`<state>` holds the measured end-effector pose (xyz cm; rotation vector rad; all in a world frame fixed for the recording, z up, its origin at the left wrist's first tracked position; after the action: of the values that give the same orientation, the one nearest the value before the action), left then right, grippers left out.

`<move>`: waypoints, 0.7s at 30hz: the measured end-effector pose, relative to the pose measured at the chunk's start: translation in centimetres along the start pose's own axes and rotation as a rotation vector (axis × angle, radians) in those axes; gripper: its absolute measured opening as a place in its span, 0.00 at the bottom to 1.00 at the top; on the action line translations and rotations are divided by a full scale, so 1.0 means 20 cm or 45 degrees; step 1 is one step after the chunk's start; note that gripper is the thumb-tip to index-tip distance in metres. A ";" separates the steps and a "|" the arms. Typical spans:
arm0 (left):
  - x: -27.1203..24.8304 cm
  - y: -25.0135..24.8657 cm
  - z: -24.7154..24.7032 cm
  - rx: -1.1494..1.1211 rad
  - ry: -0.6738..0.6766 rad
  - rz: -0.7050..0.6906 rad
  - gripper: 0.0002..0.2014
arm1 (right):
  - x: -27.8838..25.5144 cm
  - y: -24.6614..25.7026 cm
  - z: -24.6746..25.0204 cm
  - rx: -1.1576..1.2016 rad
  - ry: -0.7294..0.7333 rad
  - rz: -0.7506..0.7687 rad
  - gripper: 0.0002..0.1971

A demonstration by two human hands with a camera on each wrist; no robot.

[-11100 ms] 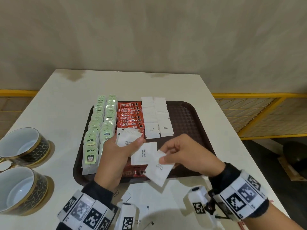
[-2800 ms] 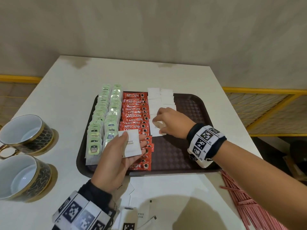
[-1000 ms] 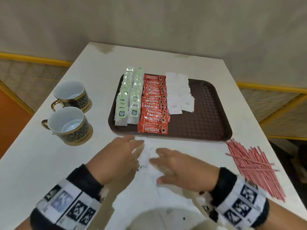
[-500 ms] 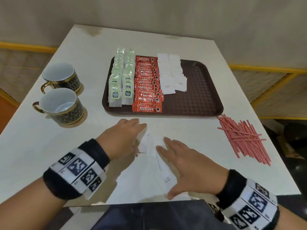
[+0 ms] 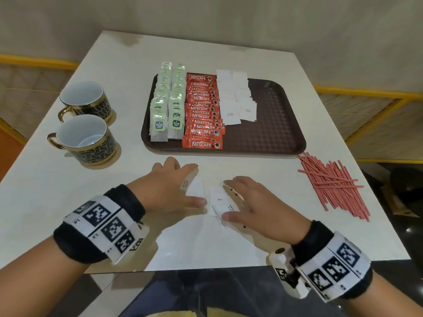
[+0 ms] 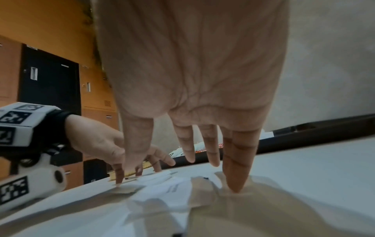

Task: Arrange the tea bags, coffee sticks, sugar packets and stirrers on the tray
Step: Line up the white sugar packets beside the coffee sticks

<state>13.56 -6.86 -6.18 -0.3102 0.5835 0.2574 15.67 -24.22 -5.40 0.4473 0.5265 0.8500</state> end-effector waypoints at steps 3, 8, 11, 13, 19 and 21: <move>0.02 0.00 0.03 -0.004 -0.049 0.015 0.31 | 0.04 0.01 -0.02 -0.117 0.112 0.001 0.42; 0.04 -0.03 -0.01 -0.021 0.008 0.032 0.35 | 0.09 0.06 -0.05 -0.168 0.148 -0.014 0.35; 0.03 -0.03 -0.02 0.000 0.012 0.021 0.27 | 0.10 0.03 -0.05 -0.148 0.173 -0.100 0.27; 0.03 -0.04 -0.02 0.030 -0.012 -0.008 0.22 | 0.11 0.04 -0.05 -0.177 0.166 -0.067 0.17; -0.04 -0.04 0.04 -0.203 -0.192 -0.116 0.14 | 0.06 0.05 -0.06 -0.022 0.166 0.029 0.08; -0.03 0.00 0.09 -0.559 -0.199 -0.071 0.09 | 0.05 0.03 0.01 0.046 0.108 -0.005 0.07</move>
<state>13.97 -6.36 -4.36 -0.7226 0.3585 0.3523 15.96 -23.11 -5.08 0.4445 0.6215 0.8597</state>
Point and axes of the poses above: each hand's wrist, its own x-axis towards the middle knuckle, its own z-axis out of the back of the hand, y = z × x, the point moved 8 cm from there along x, towards the middle knuckle, and after that the axes turned 12 degrees about z, right-handed, at the moved point
